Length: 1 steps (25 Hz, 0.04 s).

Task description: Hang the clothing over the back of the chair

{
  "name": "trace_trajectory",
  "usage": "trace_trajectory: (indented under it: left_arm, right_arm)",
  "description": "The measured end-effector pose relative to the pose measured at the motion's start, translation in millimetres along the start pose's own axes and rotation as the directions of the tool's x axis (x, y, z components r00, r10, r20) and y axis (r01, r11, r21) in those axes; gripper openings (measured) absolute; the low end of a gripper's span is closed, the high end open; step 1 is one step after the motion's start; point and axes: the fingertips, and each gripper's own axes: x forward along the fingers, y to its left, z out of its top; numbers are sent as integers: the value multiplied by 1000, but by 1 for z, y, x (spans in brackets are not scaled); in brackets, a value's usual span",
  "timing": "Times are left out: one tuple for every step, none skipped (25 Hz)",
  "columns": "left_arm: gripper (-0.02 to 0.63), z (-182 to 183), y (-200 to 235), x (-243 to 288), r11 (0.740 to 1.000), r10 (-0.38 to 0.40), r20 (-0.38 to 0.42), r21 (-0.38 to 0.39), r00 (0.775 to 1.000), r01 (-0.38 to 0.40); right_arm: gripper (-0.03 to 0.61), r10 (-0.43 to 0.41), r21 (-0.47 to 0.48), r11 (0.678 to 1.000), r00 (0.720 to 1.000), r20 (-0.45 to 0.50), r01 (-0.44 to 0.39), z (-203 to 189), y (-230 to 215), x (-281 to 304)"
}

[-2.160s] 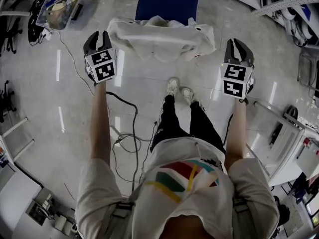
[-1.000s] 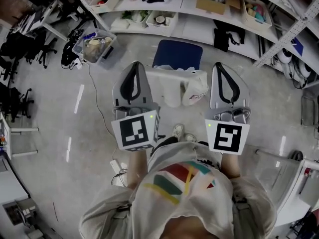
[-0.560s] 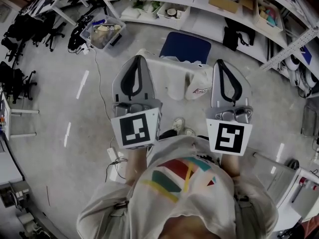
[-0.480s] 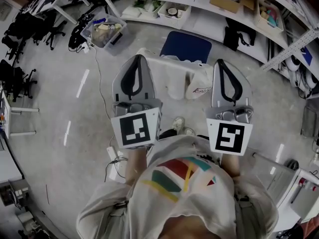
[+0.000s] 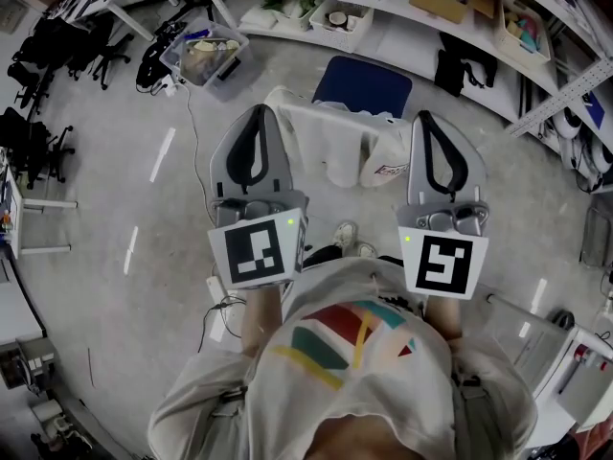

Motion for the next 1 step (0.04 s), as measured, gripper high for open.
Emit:
trace_trajectory:
  left_arm:
    - [15, 1, 2, -1, 1000, 7, 5, 2, 1000, -7]
  right_arm:
    - [6, 1, -1, 1000, 1000, 3, -1, 1, 1, -1]
